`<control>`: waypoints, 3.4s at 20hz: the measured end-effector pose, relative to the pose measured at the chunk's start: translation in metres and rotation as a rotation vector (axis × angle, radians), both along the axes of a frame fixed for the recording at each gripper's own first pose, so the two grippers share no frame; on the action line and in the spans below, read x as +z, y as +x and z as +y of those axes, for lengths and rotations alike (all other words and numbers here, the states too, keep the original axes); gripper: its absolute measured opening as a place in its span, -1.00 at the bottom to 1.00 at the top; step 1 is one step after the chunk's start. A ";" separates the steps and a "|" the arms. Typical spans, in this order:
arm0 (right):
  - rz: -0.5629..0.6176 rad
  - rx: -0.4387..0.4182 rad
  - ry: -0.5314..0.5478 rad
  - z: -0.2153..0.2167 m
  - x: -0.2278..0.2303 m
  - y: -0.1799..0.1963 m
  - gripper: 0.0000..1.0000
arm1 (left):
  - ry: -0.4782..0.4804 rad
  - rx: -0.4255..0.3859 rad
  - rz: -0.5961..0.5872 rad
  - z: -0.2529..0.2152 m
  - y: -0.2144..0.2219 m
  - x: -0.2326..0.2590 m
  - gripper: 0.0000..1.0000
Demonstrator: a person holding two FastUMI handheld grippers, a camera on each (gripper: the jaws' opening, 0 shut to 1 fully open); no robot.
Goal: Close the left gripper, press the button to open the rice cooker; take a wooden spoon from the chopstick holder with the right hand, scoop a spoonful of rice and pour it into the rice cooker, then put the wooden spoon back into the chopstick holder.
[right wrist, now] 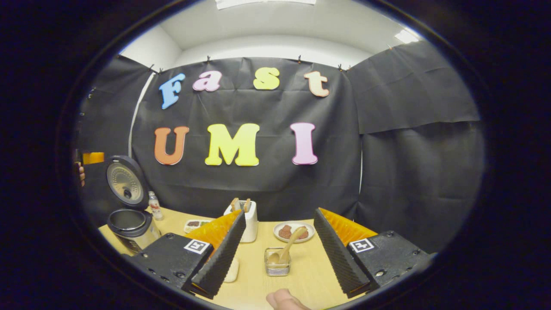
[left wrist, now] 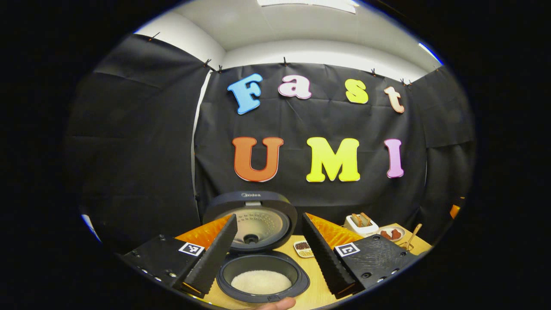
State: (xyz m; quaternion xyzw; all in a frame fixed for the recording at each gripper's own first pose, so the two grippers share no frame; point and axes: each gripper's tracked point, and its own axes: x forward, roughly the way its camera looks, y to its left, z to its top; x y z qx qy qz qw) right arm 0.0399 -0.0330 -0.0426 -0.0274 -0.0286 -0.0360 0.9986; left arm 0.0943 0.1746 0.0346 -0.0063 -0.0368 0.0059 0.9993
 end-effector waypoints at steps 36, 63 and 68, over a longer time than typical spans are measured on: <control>0.072 0.179 0.042 0.033 -0.054 -0.071 0.93 | -0.054 0.069 0.375 0.006 0.032 -0.119 0.95; 0.158 0.251 -0.031 0.081 -0.092 -0.059 0.93 | -0.013 0.132 0.402 -0.017 -0.043 -0.213 0.99; 0.165 0.249 -0.025 0.086 -0.093 -0.060 1.00 | 0.002 0.148 0.354 -0.018 -0.043 -0.221 0.94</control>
